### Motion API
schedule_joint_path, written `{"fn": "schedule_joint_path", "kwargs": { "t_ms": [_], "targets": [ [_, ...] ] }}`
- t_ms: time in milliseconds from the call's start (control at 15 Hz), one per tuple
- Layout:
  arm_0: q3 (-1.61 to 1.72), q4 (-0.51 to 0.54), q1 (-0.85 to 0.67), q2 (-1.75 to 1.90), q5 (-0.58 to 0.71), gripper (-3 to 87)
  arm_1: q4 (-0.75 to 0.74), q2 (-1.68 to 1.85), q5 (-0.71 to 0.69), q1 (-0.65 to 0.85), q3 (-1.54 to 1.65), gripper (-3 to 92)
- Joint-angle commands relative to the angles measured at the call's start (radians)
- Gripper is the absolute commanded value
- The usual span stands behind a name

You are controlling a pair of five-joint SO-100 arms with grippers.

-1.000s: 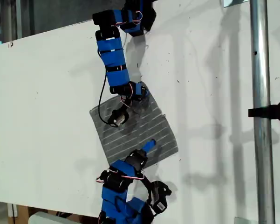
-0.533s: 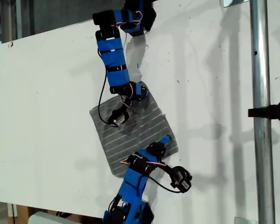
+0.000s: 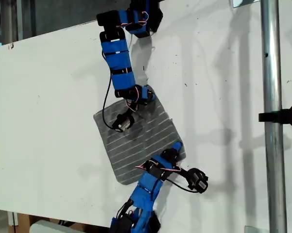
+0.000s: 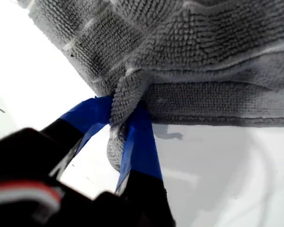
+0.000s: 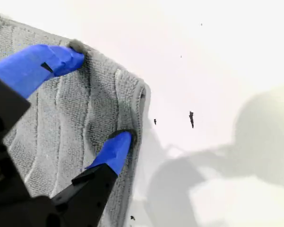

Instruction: Grasp corners of a towel and fold twice.

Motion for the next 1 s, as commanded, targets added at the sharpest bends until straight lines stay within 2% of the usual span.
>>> {"fn": "schedule_joint_path", "kwargs": {
  "t_ms": [0,67,133,200,533,733,933],
  "targets": [
    [0.028,-0.098,0.031,-0.023,-0.054,23.3,-0.021,-0.003,0.012,-0.014,-0.011,-0.2],
    [0.077,-0.164,0.041,-0.026,-0.098,13.8,-0.02,-0.003,0.014,-0.015,-0.008,-0.2],
    [0.14,-0.245,0.043,-0.014,-0.107,-2.9,-0.02,-0.003,0.018,-0.017,-0.005,-0.2],
    [0.179,-0.287,0.041,0.008,-0.109,-2.9,-0.02,-0.003,0.021,-0.018,-0.002,-0.2],
    [0.229,-0.282,0.023,0.112,-0.051,-2.9,-0.008,0.011,0.052,-0.012,0.0,-0.2],
    [0.224,-0.224,0.017,0.23,-0.011,-2.9,0.044,0.08,0.107,-0.051,0.002,-0.2],
    [0.224,-0.141,0.049,0.388,0.023,-2.9,0.092,0.21,0.213,-0.179,-0.012,-0.2]
  ]
}}
